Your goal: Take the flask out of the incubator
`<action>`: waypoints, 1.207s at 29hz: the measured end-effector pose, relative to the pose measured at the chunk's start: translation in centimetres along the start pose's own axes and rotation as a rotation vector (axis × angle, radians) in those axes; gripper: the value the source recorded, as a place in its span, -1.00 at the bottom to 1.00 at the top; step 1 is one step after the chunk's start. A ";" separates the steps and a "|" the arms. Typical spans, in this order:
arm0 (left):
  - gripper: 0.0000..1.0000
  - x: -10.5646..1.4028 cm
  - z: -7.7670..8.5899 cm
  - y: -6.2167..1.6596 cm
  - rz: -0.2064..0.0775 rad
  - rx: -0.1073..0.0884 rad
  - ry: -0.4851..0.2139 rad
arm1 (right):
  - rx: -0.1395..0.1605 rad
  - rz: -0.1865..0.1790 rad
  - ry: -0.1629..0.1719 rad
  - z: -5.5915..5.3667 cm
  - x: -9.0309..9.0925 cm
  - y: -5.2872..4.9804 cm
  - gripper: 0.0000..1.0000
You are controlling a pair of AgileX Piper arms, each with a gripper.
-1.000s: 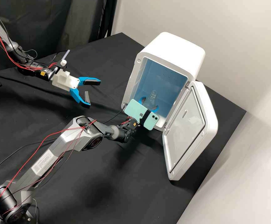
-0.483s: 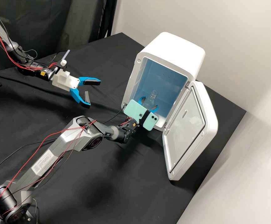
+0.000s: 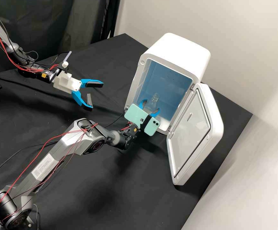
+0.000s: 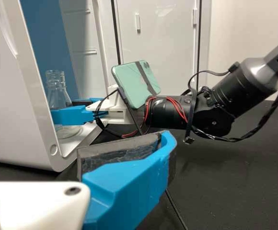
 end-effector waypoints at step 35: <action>1.00 -0.2 0.0 -0.29 -0.010 -0.002 0.002 | 0.039 0.132 -0.044 -1.8 -13.8 2.7 -1.00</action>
